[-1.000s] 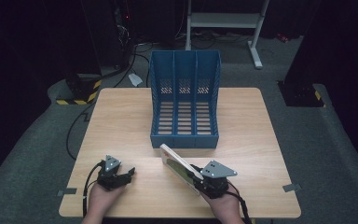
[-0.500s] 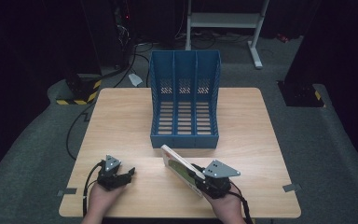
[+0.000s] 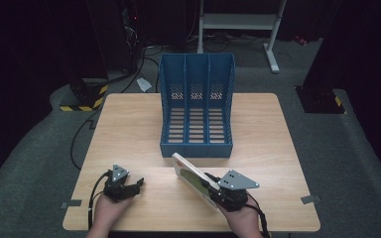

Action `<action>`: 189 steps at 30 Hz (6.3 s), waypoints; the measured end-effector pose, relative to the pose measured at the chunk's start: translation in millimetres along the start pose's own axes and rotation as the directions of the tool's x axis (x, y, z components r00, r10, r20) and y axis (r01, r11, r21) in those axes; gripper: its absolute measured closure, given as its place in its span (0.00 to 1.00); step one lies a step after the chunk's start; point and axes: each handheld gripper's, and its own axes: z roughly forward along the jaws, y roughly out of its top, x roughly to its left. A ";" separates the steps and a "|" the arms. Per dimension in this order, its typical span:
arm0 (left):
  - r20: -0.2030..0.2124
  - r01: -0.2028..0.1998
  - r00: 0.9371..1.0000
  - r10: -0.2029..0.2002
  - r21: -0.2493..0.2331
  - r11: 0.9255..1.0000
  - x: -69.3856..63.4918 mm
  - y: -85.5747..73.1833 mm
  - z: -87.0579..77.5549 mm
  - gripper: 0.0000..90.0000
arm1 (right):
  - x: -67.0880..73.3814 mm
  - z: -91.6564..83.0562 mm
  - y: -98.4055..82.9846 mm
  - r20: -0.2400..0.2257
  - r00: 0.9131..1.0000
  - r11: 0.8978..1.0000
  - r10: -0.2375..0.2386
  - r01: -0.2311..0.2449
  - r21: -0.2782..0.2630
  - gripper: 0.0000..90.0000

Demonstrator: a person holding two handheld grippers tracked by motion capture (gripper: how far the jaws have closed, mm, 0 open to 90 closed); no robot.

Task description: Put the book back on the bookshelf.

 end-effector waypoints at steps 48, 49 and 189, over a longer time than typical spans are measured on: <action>0.001 0.001 1.000 -0.001 0.003 1.000 -0.6 -0.8 -1.1 0.33 | -36.6 -39.3 61.4 0.120 0.992 0.987 0.044 -0.024 -0.162 0.84; 0.001 0.001 1.000 -0.001 0.003 1.000 -0.6 -0.8 -1.1 0.33 | -40.4 -39.9 63.5 0.133 0.990 0.985 0.050 -0.027 -0.168 0.84; 0.005 0.004 1.000 -0.004 0.003 1.000 -0.2 -1.2 -1.5 0.33 | -161.0 128.6 87.8 0.480 0.862 0.933 0.166 -0.295 0.207 0.83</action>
